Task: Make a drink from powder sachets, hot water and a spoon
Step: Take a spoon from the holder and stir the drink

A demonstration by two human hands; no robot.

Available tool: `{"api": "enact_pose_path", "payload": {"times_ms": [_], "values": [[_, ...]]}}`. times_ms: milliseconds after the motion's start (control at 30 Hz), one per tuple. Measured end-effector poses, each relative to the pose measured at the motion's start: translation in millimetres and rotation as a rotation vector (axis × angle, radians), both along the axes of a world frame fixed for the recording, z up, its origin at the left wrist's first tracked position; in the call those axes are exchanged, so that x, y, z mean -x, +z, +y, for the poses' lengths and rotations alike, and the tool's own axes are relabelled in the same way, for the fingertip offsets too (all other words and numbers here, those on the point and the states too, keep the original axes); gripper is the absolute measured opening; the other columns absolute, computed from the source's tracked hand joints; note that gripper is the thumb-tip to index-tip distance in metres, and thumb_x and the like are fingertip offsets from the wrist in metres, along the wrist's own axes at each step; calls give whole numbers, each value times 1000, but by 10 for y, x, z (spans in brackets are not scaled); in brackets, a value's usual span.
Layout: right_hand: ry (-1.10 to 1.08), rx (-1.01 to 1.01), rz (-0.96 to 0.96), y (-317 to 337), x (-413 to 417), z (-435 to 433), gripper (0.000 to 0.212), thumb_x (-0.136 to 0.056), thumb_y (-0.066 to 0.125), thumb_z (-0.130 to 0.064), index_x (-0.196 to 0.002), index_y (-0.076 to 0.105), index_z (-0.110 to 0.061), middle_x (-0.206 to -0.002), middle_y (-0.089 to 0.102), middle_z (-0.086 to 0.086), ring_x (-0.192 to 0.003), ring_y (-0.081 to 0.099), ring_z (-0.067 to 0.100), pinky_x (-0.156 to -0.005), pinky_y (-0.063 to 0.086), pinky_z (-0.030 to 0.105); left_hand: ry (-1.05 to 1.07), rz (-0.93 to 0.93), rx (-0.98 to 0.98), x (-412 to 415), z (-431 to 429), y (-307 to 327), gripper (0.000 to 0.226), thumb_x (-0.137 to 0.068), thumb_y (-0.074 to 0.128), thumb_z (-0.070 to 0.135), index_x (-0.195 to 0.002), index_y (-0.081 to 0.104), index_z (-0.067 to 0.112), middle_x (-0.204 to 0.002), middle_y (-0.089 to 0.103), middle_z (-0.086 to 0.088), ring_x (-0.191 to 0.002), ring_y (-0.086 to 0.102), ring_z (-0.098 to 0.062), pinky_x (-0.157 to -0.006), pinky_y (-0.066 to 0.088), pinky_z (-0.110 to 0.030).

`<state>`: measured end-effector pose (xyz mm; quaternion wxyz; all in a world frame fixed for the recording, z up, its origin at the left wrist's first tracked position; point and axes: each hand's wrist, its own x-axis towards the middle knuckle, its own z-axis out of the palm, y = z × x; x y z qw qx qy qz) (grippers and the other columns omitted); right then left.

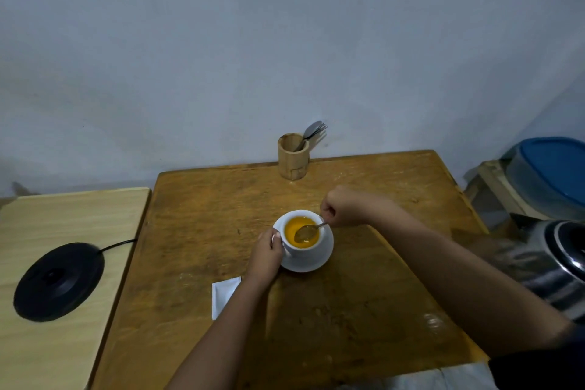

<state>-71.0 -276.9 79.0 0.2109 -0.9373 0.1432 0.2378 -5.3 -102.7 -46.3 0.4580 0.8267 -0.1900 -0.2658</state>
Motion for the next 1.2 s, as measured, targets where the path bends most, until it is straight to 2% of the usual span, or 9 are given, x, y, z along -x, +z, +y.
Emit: {"api": "enact_pose_path", "payload": {"times_ms": [67,167,267,400,533,700,900,1067,1200], "values": [[-28,-16,-81,-46,-5,26,26,-82,49,-3,-60,53,-17,-62,48,1,-63,43,17,-57,36,27,-10,0,6,-11,6,-6,25,-97,37,23,-97,58,9,-101,60,-14,-88,55,-21,-76,44,-34],[-145,-124,-183,-105,-3,39,11,-80,59,-1,-82,68,-8,-77,62,3,-67,54,11,-58,44,18,-23,9,15,-16,16,2,24,-98,37,22,-95,56,8,-94,58,-11,-81,52,-17,-70,41,-31],[-256,-251,-279,-143,26,38,10,-79,66,-3,-88,69,-6,-80,68,4,-69,62,8,-60,50,14,-30,-10,26,-13,18,19,23,-98,37,19,-91,55,7,-87,55,-7,-75,48,-14,-64,39,-28],[-307,-306,-359,-143,44,48,12,-83,66,-11,-94,69,-7,-85,71,7,-64,59,1,-53,42,9,-33,4,15,-14,19,16,26,-98,36,21,-96,56,5,-90,57,-10,-75,49,-13,-67,41,-30],[-186,-253,-378,-111,25,83,15,-88,59,-12,-98,66,-5,-92,70,10,-67,56,4,-57,39,12,-29,20,27,-12,32,-6,26,-98,36,23,-97,56,6,-98,60,-15,-82,52,-19,-73,43,-33],[-43,-210,-333,-62,0,104,17,-90,54,-13,-98,66,-4,-93,69,12,-78,58,15,-70,49,29,-28,10,27,-3,17,10,25,-98,36,22,-96,56,7,-96,58,-14,-80,50,-16,-70,41,-31],[-50,-201,-303,-57,0,145,15,-91,54,-15,-99,63,-7,-83,62,4,-69,54,9,-59,40,20,-31,-3,15,-13,19,4,24,-98,36,22,-96,56,9,-94,57,-9,-80,49,-15,-67,40,-29],[-35,-254,-414,-123,54,220,15,-89,57,-11,-96,67,-2,-80,70,10,-61,54,-1,-55,42,10,-34,0,30,-18,15,4,25,-98,36,21,-96,57,7,-90,56,-9,-79,49,-18,-68,39,-32],[-55,-244,-526,-231,74,272,18,-89,57,-11,-99,67,0,-83,71,16,-64,56,7,-58,40,10,-39,6,43,-21,12,3,23,-98,36,20,-92,56,9,-87,54,-6,-78,49,-17,-65,38,-30]]}}
